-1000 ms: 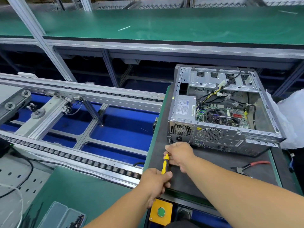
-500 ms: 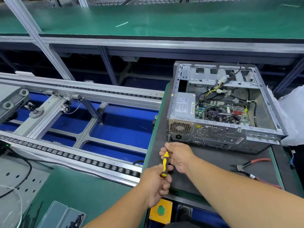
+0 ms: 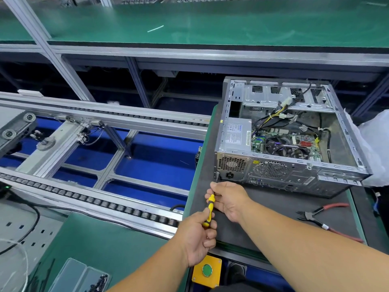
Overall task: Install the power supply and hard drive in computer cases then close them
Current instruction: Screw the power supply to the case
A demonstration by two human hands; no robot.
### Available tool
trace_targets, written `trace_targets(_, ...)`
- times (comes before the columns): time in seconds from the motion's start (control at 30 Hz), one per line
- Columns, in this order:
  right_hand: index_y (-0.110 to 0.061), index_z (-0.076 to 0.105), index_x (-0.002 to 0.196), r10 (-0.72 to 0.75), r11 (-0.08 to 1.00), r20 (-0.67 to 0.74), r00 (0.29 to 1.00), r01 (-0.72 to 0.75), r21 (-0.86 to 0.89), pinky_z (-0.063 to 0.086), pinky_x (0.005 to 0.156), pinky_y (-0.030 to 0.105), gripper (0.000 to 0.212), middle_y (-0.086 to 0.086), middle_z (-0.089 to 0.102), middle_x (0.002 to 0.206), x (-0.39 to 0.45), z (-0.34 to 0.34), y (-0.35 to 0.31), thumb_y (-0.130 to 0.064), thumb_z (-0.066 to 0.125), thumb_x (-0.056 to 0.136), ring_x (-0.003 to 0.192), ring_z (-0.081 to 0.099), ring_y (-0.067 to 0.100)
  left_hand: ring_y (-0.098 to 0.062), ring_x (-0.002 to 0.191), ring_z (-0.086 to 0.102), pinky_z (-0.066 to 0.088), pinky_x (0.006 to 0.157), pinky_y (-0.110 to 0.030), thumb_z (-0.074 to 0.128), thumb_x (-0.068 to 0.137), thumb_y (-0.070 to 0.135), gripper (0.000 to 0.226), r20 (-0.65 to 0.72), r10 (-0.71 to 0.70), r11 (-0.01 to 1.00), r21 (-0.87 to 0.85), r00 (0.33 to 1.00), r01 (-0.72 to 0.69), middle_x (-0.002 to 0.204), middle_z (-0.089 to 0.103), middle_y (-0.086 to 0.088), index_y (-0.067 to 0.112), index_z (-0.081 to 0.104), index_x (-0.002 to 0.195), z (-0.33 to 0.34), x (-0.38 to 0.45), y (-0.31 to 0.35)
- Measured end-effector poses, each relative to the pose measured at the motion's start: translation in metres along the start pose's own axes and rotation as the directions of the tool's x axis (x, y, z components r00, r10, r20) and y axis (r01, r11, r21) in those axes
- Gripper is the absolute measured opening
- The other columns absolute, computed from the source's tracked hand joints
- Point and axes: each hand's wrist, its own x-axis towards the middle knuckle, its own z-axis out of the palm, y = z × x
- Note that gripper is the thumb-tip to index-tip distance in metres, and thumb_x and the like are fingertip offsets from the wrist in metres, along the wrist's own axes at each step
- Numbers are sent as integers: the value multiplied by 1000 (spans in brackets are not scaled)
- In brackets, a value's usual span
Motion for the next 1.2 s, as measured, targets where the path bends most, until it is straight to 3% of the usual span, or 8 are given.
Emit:
trace_targets(0.17, -4, 61, 100, 4, 999, -6, 1000, -4, -39, 63, 66, 41, 8, 17, 75, 78, 3, 1, 0, -8, 67, 98, 70, 76, 30, -13, 49, 39, 21, 40, -21, 58, 102, 35, 27, -36, 41, 996, 82, 999, -38, 72, 58, -9, 8, 60, 108, -1, 2, -1)
trace_targets(0.37, 2, 60, 111, 4, 999, -1, 1000, -4, -45, 61, 60, 39, 15, 19, 75, 79, 1, 2, 0, -8, 64, 100, 71, 76, 31, -14, 49, 39, 19, 41, -22, 48, 105, 31, 32, -41, 25, 995, 98, 999, -21, 72, 59, -11, 5, 64, 115, -1, 3, -3)
trace_targets(0.53, 1, 60, 107, 3, 1000, 5, 1000, -3, -27, 61, 57, 38, 10, 19, 74, 77, -2, 2, -1, -7, 63, 101, 68, 75, 30, -14, 49, 38, 19, 42, -23, 44, 108, 28, 32, -54, 64, 984, 170, 996, -54, 71, 60, -12, 3, 62, 118, 3, 2, -4)
trace_targets(1.2, -2, 59, 102, 12, 1000, -2, 1000, -12, -9, 62, 59, 38, 6, 18, 73, 75, -4, 1, -3, -5, 65, 99, 67, 74, 29, -14, 50, 37, 18, 44, -23, 33, 111, 32, 43, 6, 12, 995, 95, 1000, -12, 72, 59, -12, 3, 64, 115, -1, 0, -1)
